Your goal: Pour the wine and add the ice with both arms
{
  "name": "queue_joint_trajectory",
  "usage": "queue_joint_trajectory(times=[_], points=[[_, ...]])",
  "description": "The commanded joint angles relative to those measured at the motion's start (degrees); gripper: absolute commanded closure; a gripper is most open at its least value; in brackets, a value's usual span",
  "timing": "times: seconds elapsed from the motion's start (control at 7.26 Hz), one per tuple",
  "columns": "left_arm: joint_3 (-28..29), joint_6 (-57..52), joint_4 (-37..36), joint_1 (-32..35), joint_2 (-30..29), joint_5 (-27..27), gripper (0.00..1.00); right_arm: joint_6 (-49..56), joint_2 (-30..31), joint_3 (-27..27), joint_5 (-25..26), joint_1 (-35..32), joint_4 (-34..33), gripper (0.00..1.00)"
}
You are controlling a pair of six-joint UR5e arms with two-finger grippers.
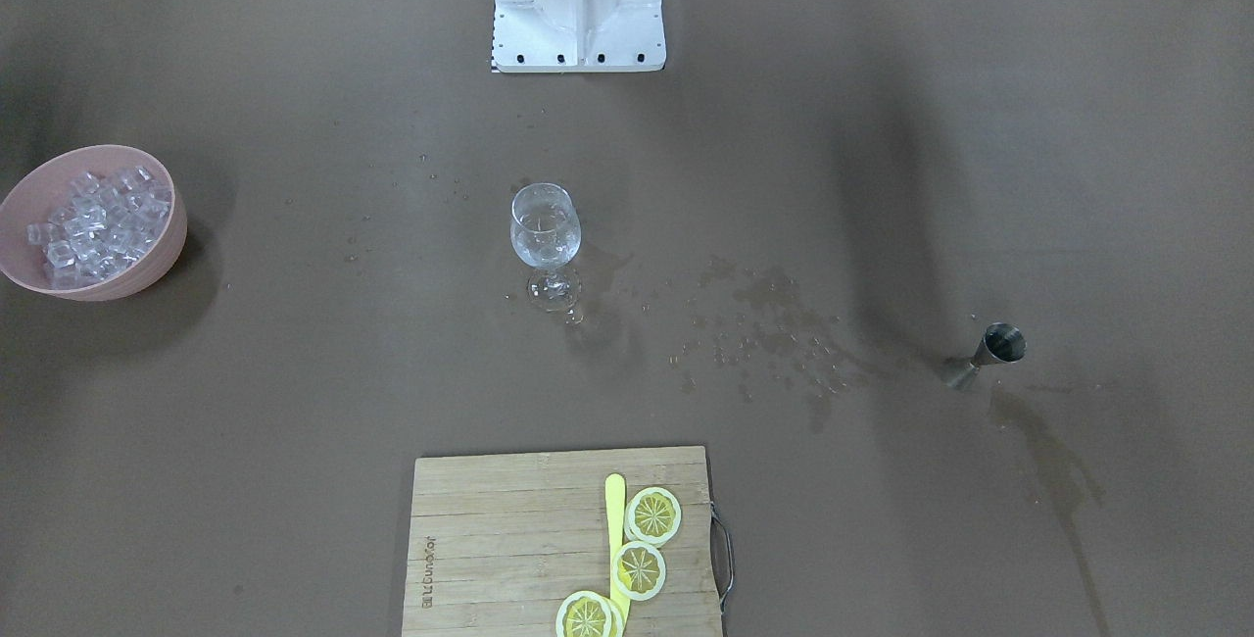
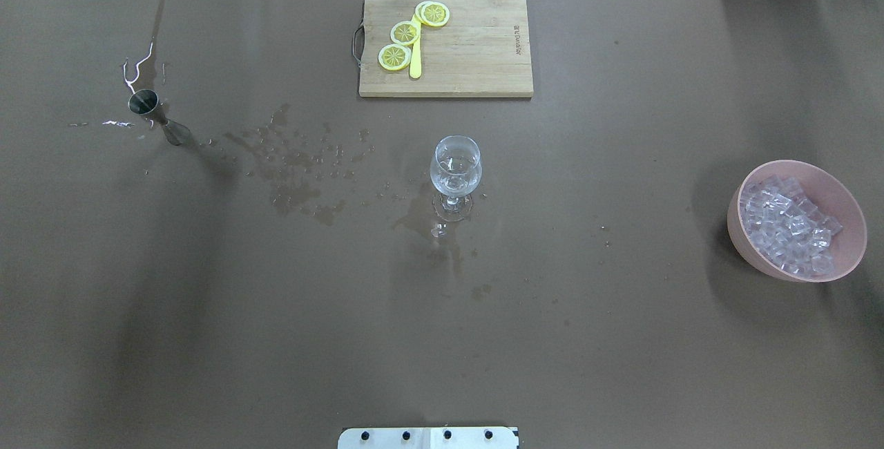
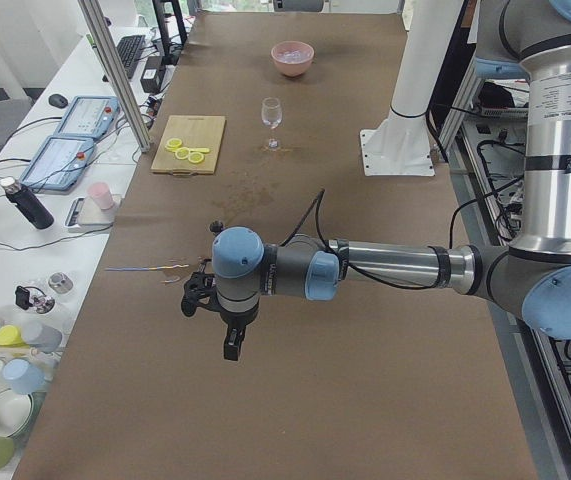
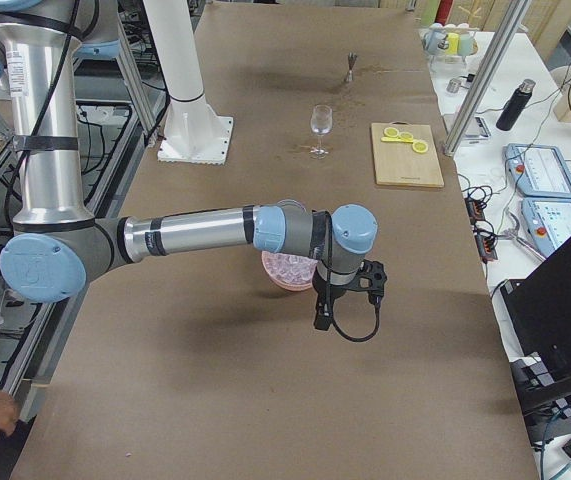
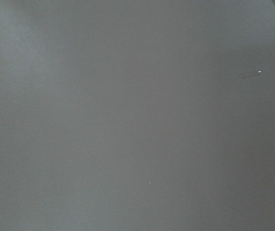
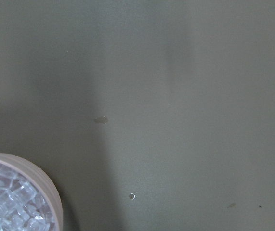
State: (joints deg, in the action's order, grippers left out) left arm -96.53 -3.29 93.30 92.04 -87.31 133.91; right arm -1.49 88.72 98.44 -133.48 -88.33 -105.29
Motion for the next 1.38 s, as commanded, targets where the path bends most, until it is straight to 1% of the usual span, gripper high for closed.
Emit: queue_joint_trajectory(times=[0.0, 0.14, 0.28, 0.55, 0.69, 0.96, 1.1, 1.24], points=[[-0.77, 1.34, -0.05, -0.02, -1.54, 2.58, 0.02, 0.00, -0.04, 0.00, 0.14, 0.00, 0.00, 0.00], [-1.03, 1.61, -0.14, -0.19, -2.07, 2.50, 0.02, 0.00, -0.04, 0.00, 0.23, 0.00, 0.00, 0.00], [-3.38, 5.27, -0.40, -1.41, -2.42, 2.41, 0.02, 0.09, -0.13, 0.00, 0.32, 0.00, 0.00, 0.00], [-13.37, 23.51, -0.14, -5.62, -2.51, 2.32, 0.02, 0.18, -0.39, 0.87, 0.32, 0.00, -0.09, 0.00], [-17.42, 29.33, 0.03, -8.77, -2.51, 1.88, 0.02, 0.18, -0.39, 1.49, 0.41, 0.00, -0.17, 0.00], [-22.80, 38.65, 3.01, -15.88, -2.25, -5.90, 0.02, 0.62, -0.22, 1.14, 0.67, 0.00, -0.18, 0.00], [-24.13, 49.15, 9.72, -20.80, -1.99, -11.86, 0.02, 0.53, -0.21, 1.14, 0.67, 0.18, -0.26, 0.00], [-24.14, 58.39, 16.40, -26.41, -0.68, -17.66, 0.02, -0.08, -0.48, 1.49, 0.06, 0.18, -0.26, 0.00]])
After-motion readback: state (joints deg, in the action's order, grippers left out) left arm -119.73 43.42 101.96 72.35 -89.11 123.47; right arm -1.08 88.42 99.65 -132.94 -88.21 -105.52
